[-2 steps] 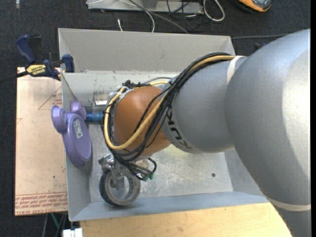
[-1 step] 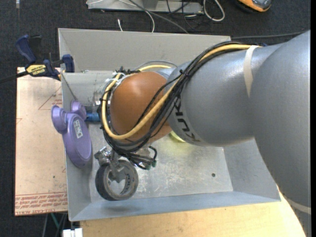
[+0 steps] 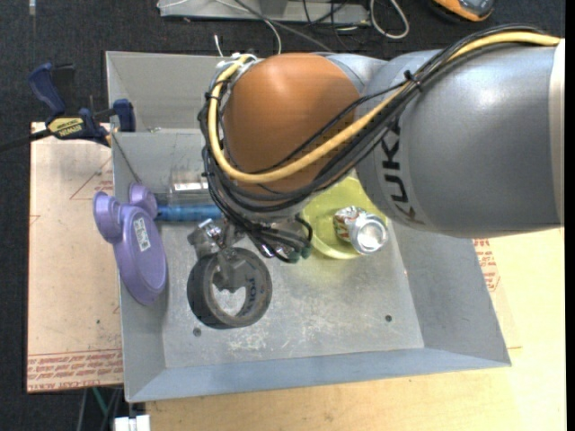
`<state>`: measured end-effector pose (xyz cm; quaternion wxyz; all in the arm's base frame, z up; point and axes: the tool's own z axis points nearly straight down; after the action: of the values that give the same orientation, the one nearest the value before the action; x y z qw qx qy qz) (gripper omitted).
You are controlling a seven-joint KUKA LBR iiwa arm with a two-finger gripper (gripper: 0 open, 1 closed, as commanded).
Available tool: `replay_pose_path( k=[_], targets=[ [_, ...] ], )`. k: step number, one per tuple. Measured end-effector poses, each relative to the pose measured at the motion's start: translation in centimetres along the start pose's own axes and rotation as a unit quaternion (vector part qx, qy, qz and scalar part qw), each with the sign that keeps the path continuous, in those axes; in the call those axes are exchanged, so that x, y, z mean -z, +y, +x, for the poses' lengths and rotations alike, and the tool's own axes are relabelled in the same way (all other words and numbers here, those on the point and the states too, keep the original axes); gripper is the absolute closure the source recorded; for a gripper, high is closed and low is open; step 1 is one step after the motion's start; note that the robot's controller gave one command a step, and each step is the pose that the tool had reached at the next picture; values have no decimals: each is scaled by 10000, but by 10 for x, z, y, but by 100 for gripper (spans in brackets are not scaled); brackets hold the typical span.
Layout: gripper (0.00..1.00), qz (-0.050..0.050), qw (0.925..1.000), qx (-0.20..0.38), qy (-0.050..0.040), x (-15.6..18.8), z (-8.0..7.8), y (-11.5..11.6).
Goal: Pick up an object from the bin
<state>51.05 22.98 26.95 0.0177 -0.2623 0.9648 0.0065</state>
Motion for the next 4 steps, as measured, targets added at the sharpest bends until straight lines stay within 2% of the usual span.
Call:
replay_pose_path(
  k=[1, 2, 3, 4],
  targets=[
    [100, -10, 9999, 121, 13, -7, -2, 9],
    [100, 15, 9979, 640, -73, 3, -80, -49],
    [100, -42, 9992, 403, 74, -54, -73, -20],
    [100, -21, 9985, 549, 18, -50, -67, -22]
  ],
)
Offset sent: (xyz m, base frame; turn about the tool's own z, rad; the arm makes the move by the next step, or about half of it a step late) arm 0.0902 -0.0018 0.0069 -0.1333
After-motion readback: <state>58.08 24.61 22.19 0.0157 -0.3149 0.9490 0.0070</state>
